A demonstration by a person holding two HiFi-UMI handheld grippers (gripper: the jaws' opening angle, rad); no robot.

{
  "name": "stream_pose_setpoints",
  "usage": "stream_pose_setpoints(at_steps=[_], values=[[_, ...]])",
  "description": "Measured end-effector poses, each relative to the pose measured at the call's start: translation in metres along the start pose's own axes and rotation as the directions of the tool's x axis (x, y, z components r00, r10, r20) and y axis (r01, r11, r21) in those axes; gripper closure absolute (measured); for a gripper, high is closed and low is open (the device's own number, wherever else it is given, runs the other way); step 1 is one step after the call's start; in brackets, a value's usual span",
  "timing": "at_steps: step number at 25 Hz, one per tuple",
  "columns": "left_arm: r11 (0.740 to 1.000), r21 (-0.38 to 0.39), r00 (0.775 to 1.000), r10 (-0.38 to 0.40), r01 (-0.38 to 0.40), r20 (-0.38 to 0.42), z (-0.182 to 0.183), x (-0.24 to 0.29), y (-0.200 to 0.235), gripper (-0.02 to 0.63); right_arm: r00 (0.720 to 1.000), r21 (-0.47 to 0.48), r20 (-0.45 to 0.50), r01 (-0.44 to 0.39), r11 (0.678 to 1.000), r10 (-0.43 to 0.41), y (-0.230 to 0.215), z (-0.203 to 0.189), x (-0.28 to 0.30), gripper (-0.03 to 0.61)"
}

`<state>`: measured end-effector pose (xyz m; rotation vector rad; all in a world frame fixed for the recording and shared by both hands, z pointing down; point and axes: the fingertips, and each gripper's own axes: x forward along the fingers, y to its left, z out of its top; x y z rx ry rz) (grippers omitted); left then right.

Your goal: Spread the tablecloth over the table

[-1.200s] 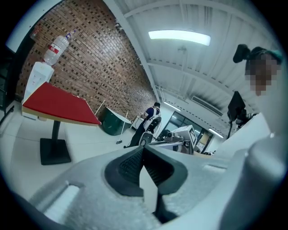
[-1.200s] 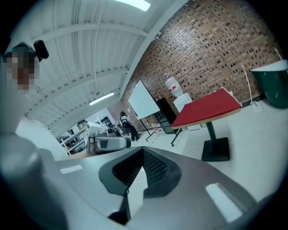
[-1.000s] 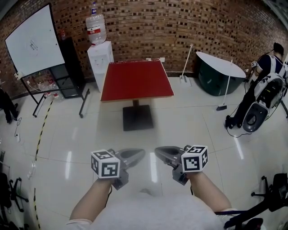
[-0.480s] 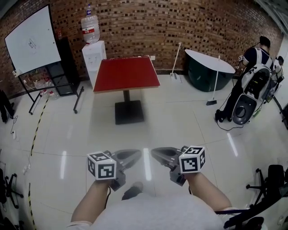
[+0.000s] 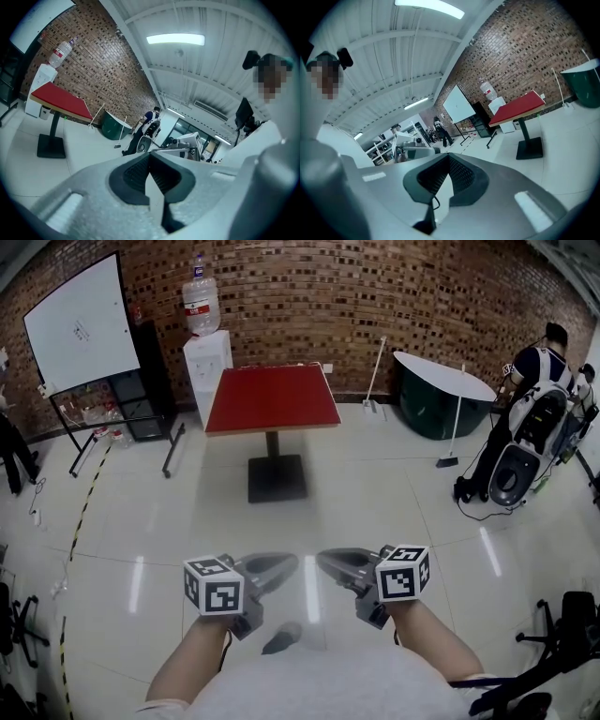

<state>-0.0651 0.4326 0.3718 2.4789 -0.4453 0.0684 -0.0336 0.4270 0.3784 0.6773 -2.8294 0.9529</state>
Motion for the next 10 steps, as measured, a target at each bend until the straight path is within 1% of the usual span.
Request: stream_pose_setpoints(at_steps=[2,6,10], values=[[1.0,-0.007,1.0,0.009,-0.009,-0.006,-0.0035,0.0001,-0.0001,0.612,1.0,0.009,-0.005,-0.009,1.0,0.01,0.0004,-0.0029,-0.0015,0.578],[0.999,-0.029,1.0,0.018,-0.017,0.015,-0.0011,-0.0036,-0.0009,0.612,1.0,0.003,-0.017,-0.007,1.0,0.007,0.0018,-0.0038,-0.0028,0.578],[0.999,-0.018,1.0,0.026,-0.026,0.009,-0.0024,-0.0067,-0.004,0.612,1.0,-0.007,-0.015,-0.008,1.0,0.008,0.006,-0.0037,-0.0018,0.578]])
